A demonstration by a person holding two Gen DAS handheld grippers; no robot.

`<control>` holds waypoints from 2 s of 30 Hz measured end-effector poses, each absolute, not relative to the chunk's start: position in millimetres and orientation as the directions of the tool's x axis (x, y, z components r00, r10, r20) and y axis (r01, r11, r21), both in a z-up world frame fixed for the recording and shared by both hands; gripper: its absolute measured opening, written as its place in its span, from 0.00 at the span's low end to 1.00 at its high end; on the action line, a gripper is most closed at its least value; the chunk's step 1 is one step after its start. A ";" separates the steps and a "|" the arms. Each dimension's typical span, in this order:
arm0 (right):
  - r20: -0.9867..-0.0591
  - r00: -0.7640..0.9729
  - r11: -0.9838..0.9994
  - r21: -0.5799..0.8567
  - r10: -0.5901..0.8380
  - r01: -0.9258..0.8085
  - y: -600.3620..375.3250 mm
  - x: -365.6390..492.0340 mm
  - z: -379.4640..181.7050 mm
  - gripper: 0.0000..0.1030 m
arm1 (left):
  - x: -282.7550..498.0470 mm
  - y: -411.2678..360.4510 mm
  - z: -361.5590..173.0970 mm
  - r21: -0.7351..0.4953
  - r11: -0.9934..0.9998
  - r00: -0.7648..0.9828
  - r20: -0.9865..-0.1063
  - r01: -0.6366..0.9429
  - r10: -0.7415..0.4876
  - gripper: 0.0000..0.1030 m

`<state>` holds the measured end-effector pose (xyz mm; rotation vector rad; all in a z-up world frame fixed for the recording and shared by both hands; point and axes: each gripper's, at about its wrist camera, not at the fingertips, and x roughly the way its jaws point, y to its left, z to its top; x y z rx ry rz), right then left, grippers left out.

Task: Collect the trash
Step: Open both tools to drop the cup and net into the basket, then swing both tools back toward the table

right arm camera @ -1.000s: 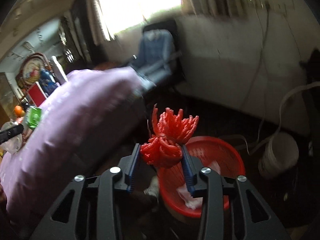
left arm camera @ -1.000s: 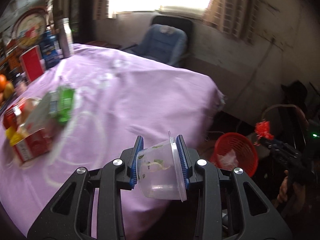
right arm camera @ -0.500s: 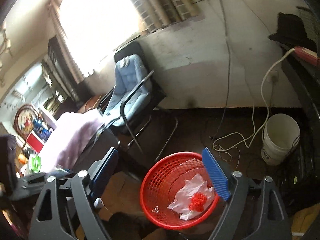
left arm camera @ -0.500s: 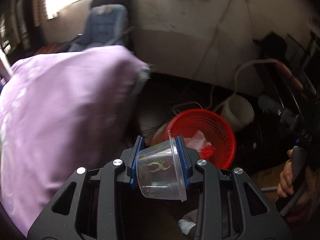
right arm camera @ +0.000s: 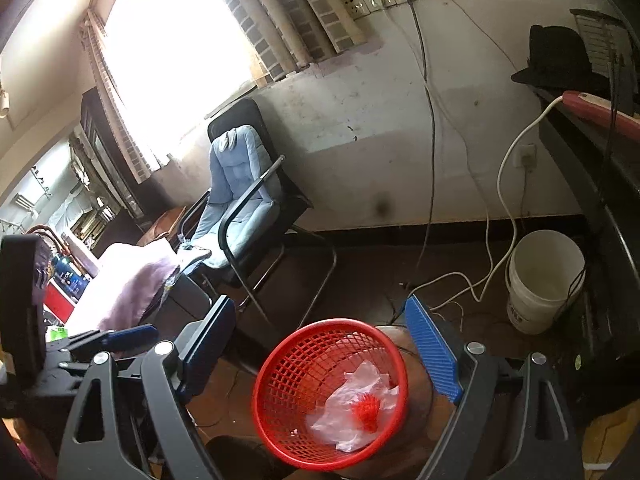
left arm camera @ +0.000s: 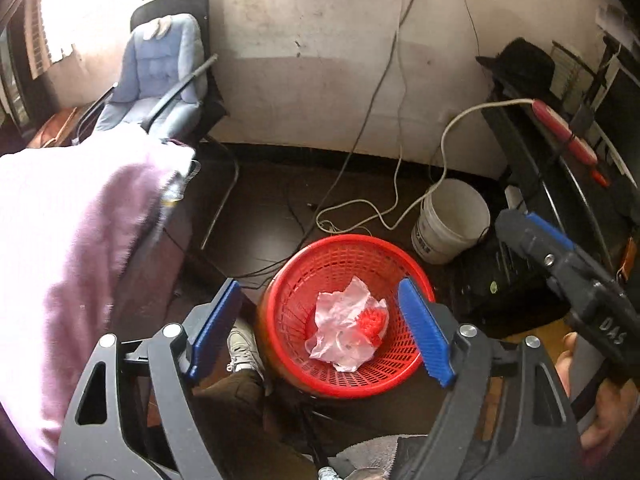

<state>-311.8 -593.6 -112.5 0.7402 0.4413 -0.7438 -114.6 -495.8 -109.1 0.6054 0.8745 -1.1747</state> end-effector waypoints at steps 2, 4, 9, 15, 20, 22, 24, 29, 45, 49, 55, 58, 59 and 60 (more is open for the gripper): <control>-0.594 0.675 0.519 0.446 -0.437 0.729 -590.1 -308.0 -110.1 0.83 | -108.5 -489.0 -102.7 -0.024 0.319 0.156 -0.835 0.948 -0.528 0.78; -0.588 0.682 0.538 0.439 -0.434 0.720 -584.8 -303.9 -105.9 0.84 | -100.7 -483.0 -94.3 -0.008 0.350 0.190 -0.828 0.937 -0.528 0.81; -0.573 0.704 0.585 0.423 -0.420 0.693 -568.7 -289.4 -94.3 0.89 | -75.7 -450.8 -71.1 0.016 0.434 0.273 -0.798 0.901 -0.537 0.84; -0.570 0.738 0.639 0.425 -0.361 0.641 -544.7 -266.4 -82.3 0.89 | -46.6 -402.0 -41.4 0.027 0.526 0.363 -0.752 0.850 -0.549 0.86; -0.564 0.754 0.699 0.387 -0.336 0.601 -516.9 -249.9 -64.8 0.91 | -26.5 -362.1 -24.6 0.065 0.591 0.450 -0.716 0.804 -0.533 0.88; -0.557 0.765 0.715 0.385 -0.324 0.584 -506.6 -246.7 -57.9 0.93 | -16.9 -341.0 -17.9 0.095 0.621 0.497 -0.697 0.778 -0.517 0.92; -0.554 0.771 0.726 0.383 -0.314 0.571 -501.0 -244.5 -53.5 0.94 | -9.1 -325.7 -14.1 0.126 0.647 0.540 -0.680 0.752 -0.495 0.93; -0.558 0.775 0.754 0.361 -0.297 0.549 -477.7 -234.1 -44.7 0.94 | 32.7 -278.2 -19.8 0.194 0.735 0.637 -0.667 0.650 -0.387 0.93; -0.631 0.754 0.819 0.325 -0.185 0.473 -430.9 -182.7 -54.7 0.94 | 167.7 -152.4 -67.1 0.126 0.912 0.608 -0.779 0.391 -0.153 0.94; -0.629 0.756 0.827 0.319 -0.181 0.464 -425.9 -178.5 -50.9 0.94 | 171.6 -144.9 -75.0 0.225 0.905 0.635 -0.770 0.360 -0.062 0.94; -0.616 0.777 0.834 0.354 -0.134 0.424 -420.5 -167.1 -51.0 0.94 | 156.6 -81.9 -68.7 0.299 0.898 0.664 -0.747 0.321 0.011 0.94; -0.615 0.784 0.846 0.370 -0.088 0.385 -411.0 -155.3 -53.2 0.94 | 152.7 -38.6 -64.6 0.305 0.915 0.659 -0.749 0.264 0.060 0.93; -0.616 0.784 0.851 0.368 -0.078 0.374 -406.5 -150.6 -53.2 0.94 | 152.8 -25.6 -62.4 0.303 0.922 0.656 -0.751 0.241 0.075 0.93; -0.616 0.785 0.859 0.365 -0.066 0.359 -401.3 -145.7 -52.9 0.94 | 151.7 -13.8 -60.3 0.296 0.929 0.653 -0.752 0.220 0.085 0.93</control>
